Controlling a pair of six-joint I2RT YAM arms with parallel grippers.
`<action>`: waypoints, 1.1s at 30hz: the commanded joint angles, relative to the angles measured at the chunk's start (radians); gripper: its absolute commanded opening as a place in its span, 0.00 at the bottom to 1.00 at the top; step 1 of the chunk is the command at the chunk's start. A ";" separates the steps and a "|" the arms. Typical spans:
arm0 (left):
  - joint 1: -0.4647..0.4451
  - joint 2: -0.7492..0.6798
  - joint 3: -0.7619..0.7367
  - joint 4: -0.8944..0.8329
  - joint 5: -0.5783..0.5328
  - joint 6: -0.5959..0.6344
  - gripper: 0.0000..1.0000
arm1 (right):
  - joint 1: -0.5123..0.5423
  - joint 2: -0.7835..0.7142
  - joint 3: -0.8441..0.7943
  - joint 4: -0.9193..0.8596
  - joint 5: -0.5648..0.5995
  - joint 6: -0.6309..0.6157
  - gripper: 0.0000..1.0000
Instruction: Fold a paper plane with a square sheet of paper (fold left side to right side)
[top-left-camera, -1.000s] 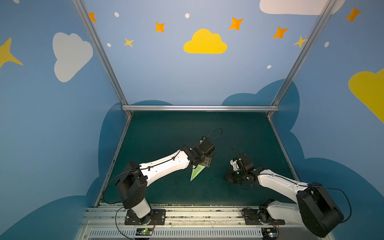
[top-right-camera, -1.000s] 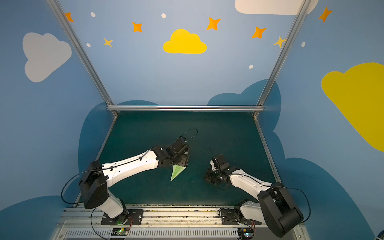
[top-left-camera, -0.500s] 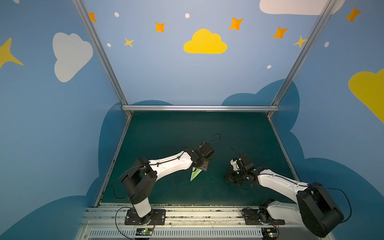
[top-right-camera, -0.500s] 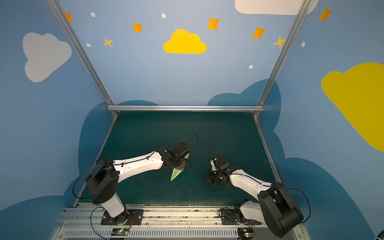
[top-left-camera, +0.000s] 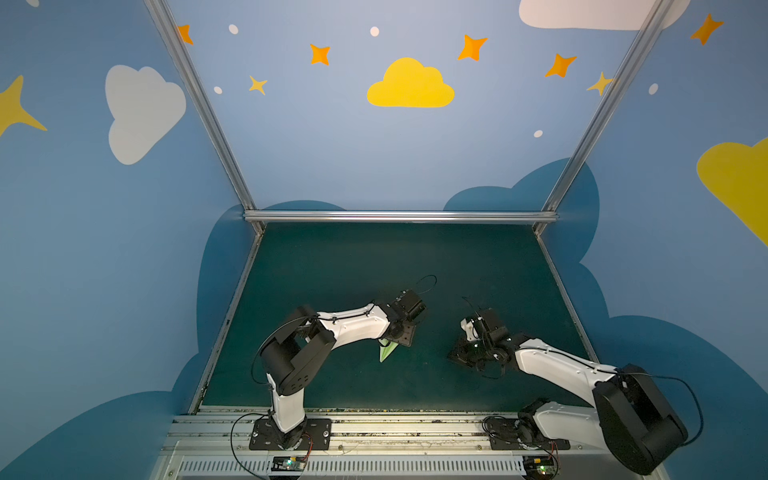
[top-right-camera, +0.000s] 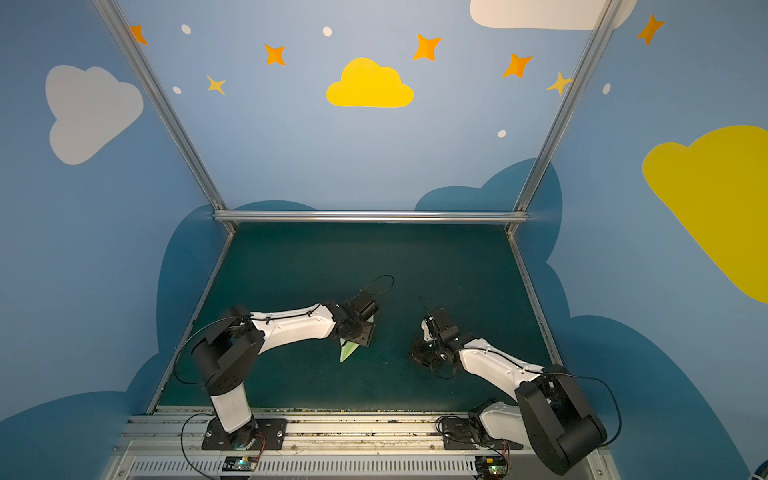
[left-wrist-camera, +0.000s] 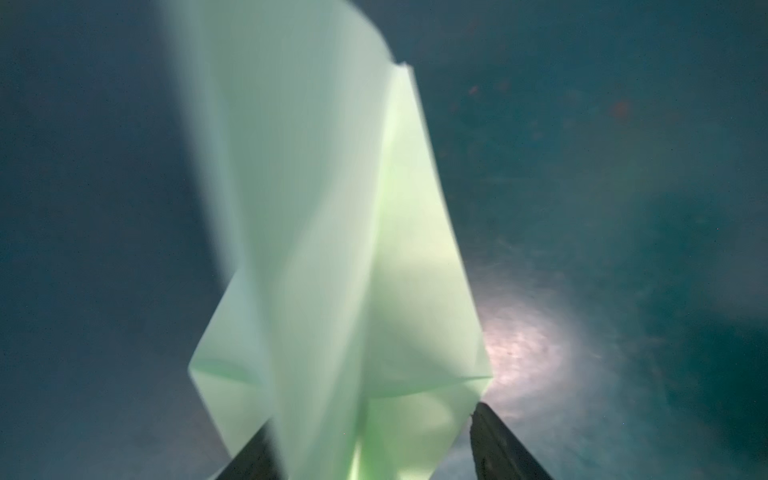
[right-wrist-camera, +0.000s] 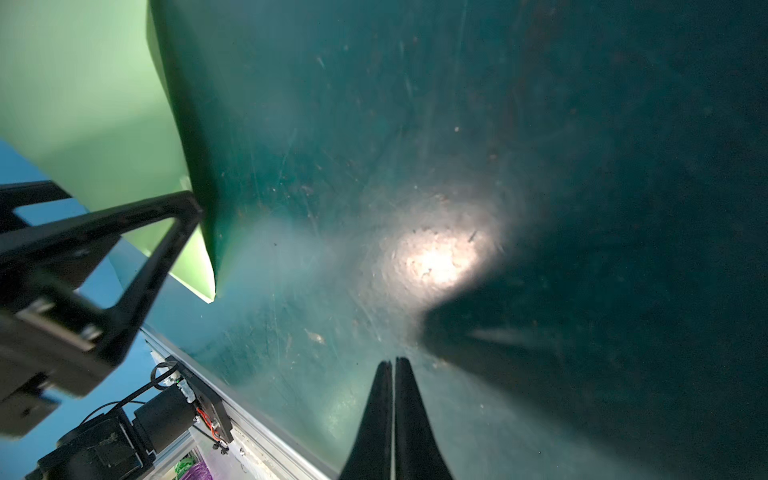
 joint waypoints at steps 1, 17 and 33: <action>0.010 0.023 -0.018 0.028 -0.011 -0.008 0.72 | 0.000 -0.001 0.028 -0.027 0.012 -0.018 0.00; -0.010 -0.264 0.204 -0.191 0.046 0.010 0.77 | -0.074 -0.209 0.141 -0.256 0.041 -0.059 0.41; 0.152 -0.812 -0.157 0.018 -0.434 0.102 1.00 | -0.173 -0.346 0.317 -0.447 0.714 -0.317 0.94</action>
